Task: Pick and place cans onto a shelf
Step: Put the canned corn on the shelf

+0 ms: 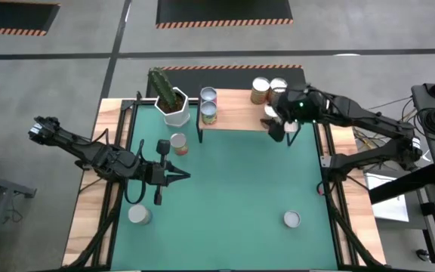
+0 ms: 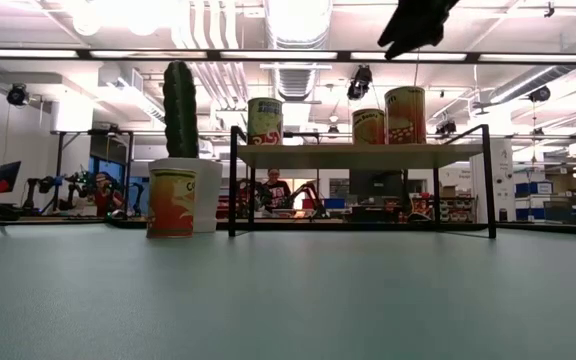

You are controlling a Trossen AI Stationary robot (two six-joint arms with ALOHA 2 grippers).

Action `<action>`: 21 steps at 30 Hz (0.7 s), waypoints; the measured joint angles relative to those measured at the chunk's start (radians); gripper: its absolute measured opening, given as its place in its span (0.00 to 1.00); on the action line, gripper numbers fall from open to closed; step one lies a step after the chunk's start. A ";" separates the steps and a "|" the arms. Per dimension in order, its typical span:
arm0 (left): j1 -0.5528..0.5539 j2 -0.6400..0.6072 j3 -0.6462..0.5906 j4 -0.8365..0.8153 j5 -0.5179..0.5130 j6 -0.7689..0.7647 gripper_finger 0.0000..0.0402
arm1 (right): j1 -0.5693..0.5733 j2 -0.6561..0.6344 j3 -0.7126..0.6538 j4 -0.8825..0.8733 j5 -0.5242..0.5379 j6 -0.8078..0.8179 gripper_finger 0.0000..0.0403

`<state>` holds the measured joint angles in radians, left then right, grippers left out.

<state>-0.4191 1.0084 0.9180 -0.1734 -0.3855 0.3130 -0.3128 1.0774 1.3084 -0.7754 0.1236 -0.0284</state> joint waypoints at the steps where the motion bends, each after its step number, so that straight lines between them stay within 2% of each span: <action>1: 0.000 0.000 0.000 -0.001 0.000 0.000 0.00 | 0.016 0.002 -0.003 -0.012 0.003 0.009 0.67; 6: 0.000 0.000 0.000 -0.005 0.000 0.000 0.00 | 0.069 0.013 -0.024 -0.029 0.013 0.057 0.44; 11: 0.000 0.000 0.000 -0.006 0.000 0.000 0.00 | 0.089 0.021 -0.090 -0.024 0.136 0.078 0.19; 14: 0.000 0.000 0.000 -0.007 0.000 0.000 0.00 | 0.088 0.021 -0.144 -0.012 0.168 0.080 0.06; 21: 0.000 0.000 0.000 -0.007 0.000 0.000 0.00 | 0.086 0.020 -0.223 0.060 0.252 0.080 0.03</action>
<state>-0.4191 1.0084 0.9179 -0.1800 -0.3855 0.3130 -0.2268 1.0969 1.0851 -0.7151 0.3754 0.0517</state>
